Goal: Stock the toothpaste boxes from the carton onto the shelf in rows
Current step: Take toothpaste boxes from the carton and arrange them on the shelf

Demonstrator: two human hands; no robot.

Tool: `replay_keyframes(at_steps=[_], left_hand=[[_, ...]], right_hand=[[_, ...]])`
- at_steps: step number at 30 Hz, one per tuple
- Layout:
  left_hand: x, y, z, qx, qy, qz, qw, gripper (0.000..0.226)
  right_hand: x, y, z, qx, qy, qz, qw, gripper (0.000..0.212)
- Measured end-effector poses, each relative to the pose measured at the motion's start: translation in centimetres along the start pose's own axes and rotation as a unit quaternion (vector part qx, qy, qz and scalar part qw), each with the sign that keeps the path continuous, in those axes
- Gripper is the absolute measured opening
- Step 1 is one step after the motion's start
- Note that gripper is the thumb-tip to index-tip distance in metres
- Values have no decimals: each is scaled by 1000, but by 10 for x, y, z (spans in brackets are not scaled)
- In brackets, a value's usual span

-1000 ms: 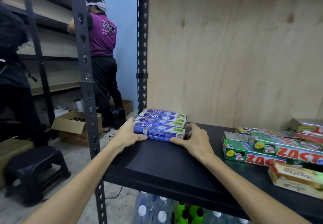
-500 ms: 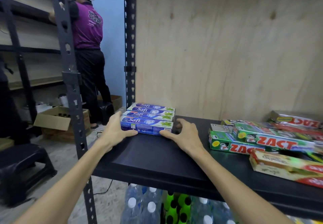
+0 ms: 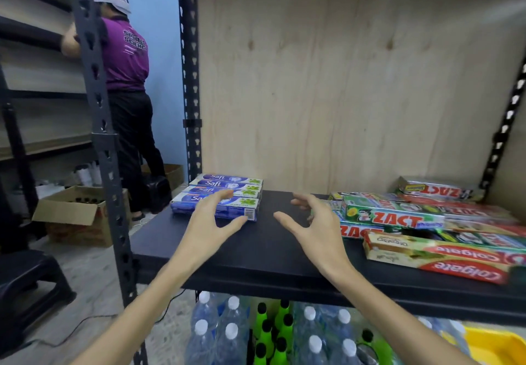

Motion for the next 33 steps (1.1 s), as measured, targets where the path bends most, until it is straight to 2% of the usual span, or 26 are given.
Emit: replay_keyframes(at_steps=[5,9,12,15,18,21,24,28,33], left_hand=[[-57,-10,58,-21,46,-23,998,58],[-108,-22,99,-45,30,-92,994,62],[-140,-30,121,-51,22,-128,990,62],[-163,-39,130,-53,9,-151,987,63],[-180,-48,131,-46,-2,-175,984,67],[-189,-56,132,-46,-18,-187,981,66],[-188,-59,128,-46,-29,-192,980,53],[-179,-65,120,-49,-25,-184,981,39],[-160,-71,99,-43,-41,-172,983,37]], right_hand=[[88,-10,15,27,88,33,995,63],[159,-19,58,19,194,41,980,68],[203,-27,88,-9,296,40,954,74],[232,-35,115,-66,363,-2,929,80],[244,-41,135,-94,349,-71,930,79],[245,-45,145,-76,323,-105,938,81],[244,-49,152,-64,304,-117,943,85],[237,-60,153,-39,291,-118,949,77],[210,-69,142,-20,274,-127,953,72]])
Point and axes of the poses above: each hand's wrist, its own y-axis away from the middle knuckle, its own x-axis out of the back of the hand, z = x × y, the point moved 4 cm from there along -y, towards the middle knuckle, and after that the axes turned 1 degree about y, right-handed, at the moved point
